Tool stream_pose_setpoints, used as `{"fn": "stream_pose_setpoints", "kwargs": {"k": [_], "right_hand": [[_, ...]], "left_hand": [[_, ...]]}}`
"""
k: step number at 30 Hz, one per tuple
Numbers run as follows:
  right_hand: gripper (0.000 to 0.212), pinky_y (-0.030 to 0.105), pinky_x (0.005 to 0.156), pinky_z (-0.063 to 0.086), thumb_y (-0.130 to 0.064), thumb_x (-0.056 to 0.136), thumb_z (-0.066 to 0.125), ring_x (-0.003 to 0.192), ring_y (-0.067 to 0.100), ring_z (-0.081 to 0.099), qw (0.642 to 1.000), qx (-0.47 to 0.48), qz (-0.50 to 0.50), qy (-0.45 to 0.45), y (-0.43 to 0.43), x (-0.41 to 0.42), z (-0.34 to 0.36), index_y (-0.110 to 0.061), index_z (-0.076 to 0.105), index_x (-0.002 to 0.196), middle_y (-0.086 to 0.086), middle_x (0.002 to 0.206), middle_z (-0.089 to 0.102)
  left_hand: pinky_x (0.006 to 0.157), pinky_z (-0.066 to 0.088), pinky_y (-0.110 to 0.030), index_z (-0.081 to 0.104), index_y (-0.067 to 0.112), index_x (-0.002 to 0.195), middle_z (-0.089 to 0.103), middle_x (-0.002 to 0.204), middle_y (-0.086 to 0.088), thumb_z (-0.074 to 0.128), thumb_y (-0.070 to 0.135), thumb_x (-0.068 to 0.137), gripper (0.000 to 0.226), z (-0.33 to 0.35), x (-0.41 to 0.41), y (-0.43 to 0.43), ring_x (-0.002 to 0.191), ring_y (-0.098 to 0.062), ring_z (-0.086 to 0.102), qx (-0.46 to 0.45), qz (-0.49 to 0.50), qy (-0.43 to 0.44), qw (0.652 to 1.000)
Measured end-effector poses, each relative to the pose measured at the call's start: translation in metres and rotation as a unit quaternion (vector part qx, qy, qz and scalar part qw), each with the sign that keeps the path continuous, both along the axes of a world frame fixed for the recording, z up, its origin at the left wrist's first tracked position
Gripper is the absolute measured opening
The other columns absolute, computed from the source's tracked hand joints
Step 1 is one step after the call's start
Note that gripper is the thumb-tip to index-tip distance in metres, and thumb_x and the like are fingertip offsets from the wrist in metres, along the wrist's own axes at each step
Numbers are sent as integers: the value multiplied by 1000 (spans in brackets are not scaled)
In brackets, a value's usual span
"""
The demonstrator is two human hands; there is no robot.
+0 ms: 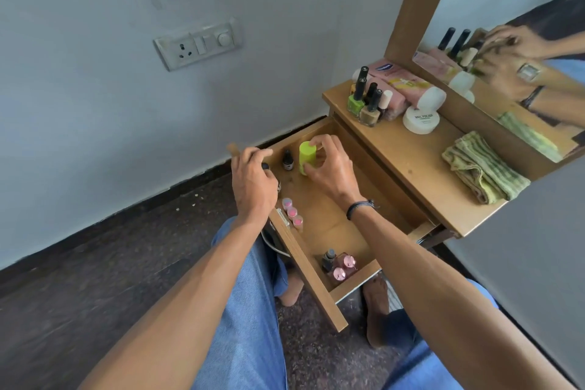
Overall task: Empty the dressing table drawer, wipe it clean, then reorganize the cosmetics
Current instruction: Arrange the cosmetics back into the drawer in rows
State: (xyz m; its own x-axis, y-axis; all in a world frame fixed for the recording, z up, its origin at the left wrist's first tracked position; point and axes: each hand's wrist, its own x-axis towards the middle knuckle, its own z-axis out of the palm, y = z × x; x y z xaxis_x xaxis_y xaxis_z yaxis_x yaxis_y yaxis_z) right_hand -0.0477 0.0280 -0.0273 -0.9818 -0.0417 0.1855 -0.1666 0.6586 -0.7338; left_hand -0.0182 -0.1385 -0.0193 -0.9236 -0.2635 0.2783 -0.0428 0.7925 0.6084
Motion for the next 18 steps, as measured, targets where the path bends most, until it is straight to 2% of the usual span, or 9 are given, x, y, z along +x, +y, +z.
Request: {"fn": "stream_pose_setpoints", "kwargs": {"k": [5,9,13,15,18], "right_hand": [[42,34,87,55,-19,90,74,110,19,56,1000,3,-8,-26,-6,-17,-13,-22,51,124,1,132,52],[49,37,88,55,-16,91,74,110,18,57,998,-15,-17,-60,-5,-22,-17,-28,43,127,1,129,55],[62,45,84,56,-4,89,69,100,22,62,995,0,-20,-97,-1,-20,-24,-31,34,132,3,111,62],[59,49,82,56,0,87,64,94,25,63,994,12,-26,-101,0,-19,-28,-28,35,130,4,105,65],[46,46,84,56,-2,87,64,94,26,65,993,2,-41,-113,-4,-22,-26,-26,42,121,4,105,68]], "left_hand": [[105,44,-37,73,12,115,62,113,-1,60,-11,81,43,-1,-1,-1,111,-24,54,0,-3,-3,1000],[106,42,-35,72,13,115,62,113,0,61,-11,81,43,-1,-2,-1,111,-23,54,1,-5,-3,1000],[107,36,-29,72,13,114,62,113,0,61,-11,81,43,-1,-2,-1,112,-22,55,1,0,-5,1000],[109,36,-32,73,13,113,63,112,0,61,-12,80,43,-1,-2,0,111,-22,55,0,-2,-1,1000],[110,40,-37,73,12,112,63,111,-1,61,-13,80,43,0,-1,0,110,-23,56,3,-5,4,1000]]}}
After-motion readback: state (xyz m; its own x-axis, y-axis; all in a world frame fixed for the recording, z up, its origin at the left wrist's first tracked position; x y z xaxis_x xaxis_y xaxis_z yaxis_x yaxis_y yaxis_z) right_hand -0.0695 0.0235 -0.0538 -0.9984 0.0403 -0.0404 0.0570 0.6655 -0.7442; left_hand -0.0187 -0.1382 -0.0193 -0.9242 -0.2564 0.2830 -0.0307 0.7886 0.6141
